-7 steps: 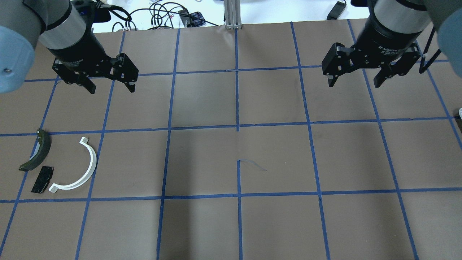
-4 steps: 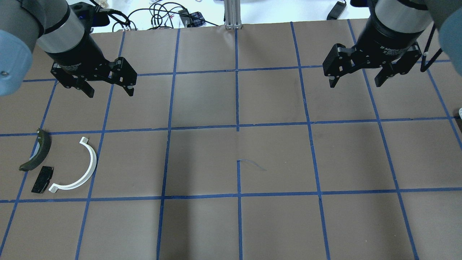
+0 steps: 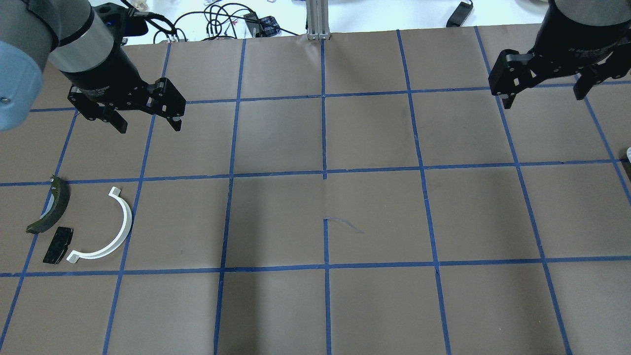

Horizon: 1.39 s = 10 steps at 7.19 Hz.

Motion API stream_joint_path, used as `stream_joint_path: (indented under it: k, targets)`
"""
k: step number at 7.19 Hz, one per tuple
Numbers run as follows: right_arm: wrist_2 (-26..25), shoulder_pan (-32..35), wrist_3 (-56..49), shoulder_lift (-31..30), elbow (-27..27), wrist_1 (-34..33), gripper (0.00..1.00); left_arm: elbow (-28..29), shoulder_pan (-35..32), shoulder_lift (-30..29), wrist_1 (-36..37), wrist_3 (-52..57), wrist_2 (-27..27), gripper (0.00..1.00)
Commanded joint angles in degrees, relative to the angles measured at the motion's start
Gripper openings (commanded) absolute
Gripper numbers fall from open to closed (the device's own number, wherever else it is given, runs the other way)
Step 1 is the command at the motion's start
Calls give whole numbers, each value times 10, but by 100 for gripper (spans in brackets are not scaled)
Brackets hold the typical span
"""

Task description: Place bearing gear from tray to pile

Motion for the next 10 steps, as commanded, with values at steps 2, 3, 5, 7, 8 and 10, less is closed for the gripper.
stream_joint_path:
  k: [2, 3, 5, 7, 8, 10]
  targets:
    - [40, -143, -206, 20, 1, -28, 98, 0, 1, 0, 1, 1, 0, 100]
    - [69, -203, -305, 36, 8, -28, 99, 0, 1, 0, 2, 1, 0, 100]
    - [72, -307, -483, 87, 18, -76, 100, 0, 2, 2, 2, 1, 1, 100]
    - [88, -403, -636, 166, 18, -148, 100, 0, 2, 0, 4, 1, 1, 100]
    - [88, -449, -716, 221, 17, -183, 100, 0, 6, 2, 4, 16, 17, 100]
    - [93, -510, -800, 299, 13, -234, 100, 0, 4, 2, 6, 25, 21, 100]
